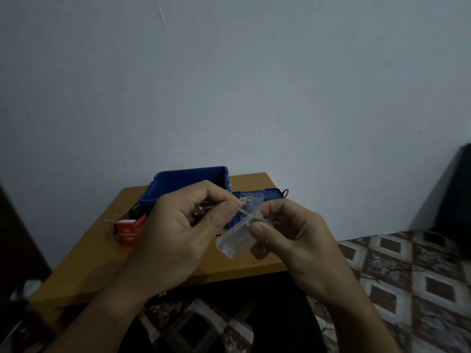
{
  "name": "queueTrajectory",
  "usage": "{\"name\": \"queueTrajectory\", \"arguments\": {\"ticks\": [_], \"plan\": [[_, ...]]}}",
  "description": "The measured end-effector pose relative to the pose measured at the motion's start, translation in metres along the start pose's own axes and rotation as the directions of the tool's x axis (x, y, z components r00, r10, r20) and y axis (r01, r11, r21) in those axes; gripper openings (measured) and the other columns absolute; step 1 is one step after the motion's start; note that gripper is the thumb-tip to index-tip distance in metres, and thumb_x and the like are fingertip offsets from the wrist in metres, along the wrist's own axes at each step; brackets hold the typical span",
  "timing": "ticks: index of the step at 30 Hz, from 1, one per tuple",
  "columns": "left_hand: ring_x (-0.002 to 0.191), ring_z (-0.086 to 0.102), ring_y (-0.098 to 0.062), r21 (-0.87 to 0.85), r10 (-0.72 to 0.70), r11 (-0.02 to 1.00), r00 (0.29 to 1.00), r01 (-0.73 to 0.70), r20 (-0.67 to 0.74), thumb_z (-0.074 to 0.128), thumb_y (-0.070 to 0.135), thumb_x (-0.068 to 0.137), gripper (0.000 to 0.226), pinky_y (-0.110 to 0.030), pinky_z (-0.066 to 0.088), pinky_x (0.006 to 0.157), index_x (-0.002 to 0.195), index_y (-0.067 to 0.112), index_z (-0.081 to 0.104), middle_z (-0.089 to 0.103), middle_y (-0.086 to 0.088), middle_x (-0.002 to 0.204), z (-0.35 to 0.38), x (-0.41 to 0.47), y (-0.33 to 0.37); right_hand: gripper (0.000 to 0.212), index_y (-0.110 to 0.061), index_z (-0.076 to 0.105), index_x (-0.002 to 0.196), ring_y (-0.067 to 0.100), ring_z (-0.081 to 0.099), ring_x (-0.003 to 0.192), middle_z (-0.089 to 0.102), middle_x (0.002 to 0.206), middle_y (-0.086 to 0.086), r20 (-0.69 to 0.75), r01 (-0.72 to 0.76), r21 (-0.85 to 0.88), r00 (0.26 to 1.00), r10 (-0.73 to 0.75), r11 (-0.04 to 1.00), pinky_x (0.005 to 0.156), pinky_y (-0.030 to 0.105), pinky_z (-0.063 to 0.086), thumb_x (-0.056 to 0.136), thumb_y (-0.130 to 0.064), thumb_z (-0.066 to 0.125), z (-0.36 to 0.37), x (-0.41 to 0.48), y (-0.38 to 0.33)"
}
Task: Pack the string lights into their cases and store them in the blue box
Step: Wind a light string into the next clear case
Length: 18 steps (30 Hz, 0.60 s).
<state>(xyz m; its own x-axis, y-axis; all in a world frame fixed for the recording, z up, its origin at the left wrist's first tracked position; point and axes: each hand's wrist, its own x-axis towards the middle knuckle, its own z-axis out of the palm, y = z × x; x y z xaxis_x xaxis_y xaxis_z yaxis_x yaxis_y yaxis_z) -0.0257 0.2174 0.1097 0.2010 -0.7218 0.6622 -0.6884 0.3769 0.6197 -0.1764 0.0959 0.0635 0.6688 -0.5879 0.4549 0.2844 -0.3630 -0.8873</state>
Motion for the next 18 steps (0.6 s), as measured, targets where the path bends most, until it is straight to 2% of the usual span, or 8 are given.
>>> {"name": "queueTrajectory", "arguments": {"ticks": [3, 7, 10, 13, 15, 18], "plan": [[0.059, 0.056, -0.001, -0.028, -0.089, 0.996, 0.995, 0.088, -0.032, 0.062, 0.028, 0.089, 0.013, -0.014, 0.044, 0.055, 0.090, 0.021, 0.072, 0.066, 0.003, 0.071, -0.003, 0.004, -0.009, 0.019, -0.011, 0.067, 0.100, 0.021, 0.068, 0.070, 0.071, 0.087, 0.005, 0.043, 0.012, 0.034, 0.999, -0.014, 0.999, 0.067, 0.029, 0.056, 0.086, -0.023, 0.069, -0.001, -0.001, -0.002], [0.053, 0.052, 0.000, -0.069, -0.164, 0.984, 0.986, 0.161, -0.036, 0.061, 0.031, 0.087, 0.015, -0.015, 0.043, 0.051, 0.086, 0.020, 0.072, 0.062, 0.007, 0.065, -0.004, 0.008, -0.015, 0.018, -0.008, 0.067, 0.103, 0.026, 0.068, 0.075, 0.071, 0.091, 0.009, 0.113, 0.019, 0.124, 0.993, -0.033, 0.992, 0.071, 0.034, 0.058, 0.089, -0.019, 0.068, 0.002, -0.001, -0.001], [0.055, 0.052, -0.006, -0.084, -0.178, 0.981, 0.984, 0.175, -0.019, 0.062, 0.035, 0.087, 0.015, -0.021, 0.045, 0.053, 0.083, 0.023, 0.072, 0.062, 0.000, 0.067, -0.005, 0.006, -0.017, 0.019, -0.005, 0.067, 0.104, 0.029, 0.069, 0.076, 0.071, 0.095, 0.012, 0.093, 0.008, 0.181, 0.995, -0.025, 0.983, 0.072, 0.035, 0.060, 0.089, -0.017, 0.067, 0.002, 0.000, 0.000], [0.054, 0.051, -0.004, -0.084, -0.178, 0.981, 0.984, 0.176, -0.021, 0.063, 0.032, 0.088, 0.015, -0.018, 0.042, 0.053, 0.081, 0.020, 0.071, 0.061, 0.002, 0.064, -0.004, 0.005, -0.016, 0.016, -0.006, 0.067, 0.103, 0.031, 0.070, 0.078, 0.071, 0.096, 0.013, 0.095, -0.008, 0.212, 0.995, -0.012, 0.977, 0.073, 0.036, 0.059, 0.089, -0.016, 0.067, 0.001, 0.000, 0.001], [0.050, 0.048, -0.001, -0.068, -0.195, 0.979, 0.980, 0.192, -0.043, 0.065, 0.029, 0.089, 0.017, -0.015, 0.040, 0.051, 0.078, 0.016, 0.069, 0.057, 0.005, 0.057, -0.003, 0.005, -0.015, 0.019, -0.005, 0.066, 0.103, 0.030, 0.070, 0.078, 0.072, 0.095, 0.012, 0.091, -0.020, 0.176, 0.996, 0.004, 0.984, 0.073, 0.036, 0.059, 0.088, -0.018, 0.068, 0.000, -0.001, 0.001], [0.049, 0.048, -0.001, -0.041, -0.226, 0.974, 0.971, 0.223, -0.082, 0.068, 0.029, 0.089, 0.019, -0.016, 0.040, 0.050, 0.075, 0.017, 0.069, 0.058, 0.005, 0.056, -0.004, 0.005, -0.017, 0.020, -0.009, 0.067, 0.101, 0.024, 0.072, 0.077, 0.073, 0.092, 0.008, 0.053, -0.016, 0.023, 0.998, 0.015, 1.000, 0.071, 0.033, 0.059, 0.087, -0.023, 0.068, 0.000, -0.001, 0.000]]}}
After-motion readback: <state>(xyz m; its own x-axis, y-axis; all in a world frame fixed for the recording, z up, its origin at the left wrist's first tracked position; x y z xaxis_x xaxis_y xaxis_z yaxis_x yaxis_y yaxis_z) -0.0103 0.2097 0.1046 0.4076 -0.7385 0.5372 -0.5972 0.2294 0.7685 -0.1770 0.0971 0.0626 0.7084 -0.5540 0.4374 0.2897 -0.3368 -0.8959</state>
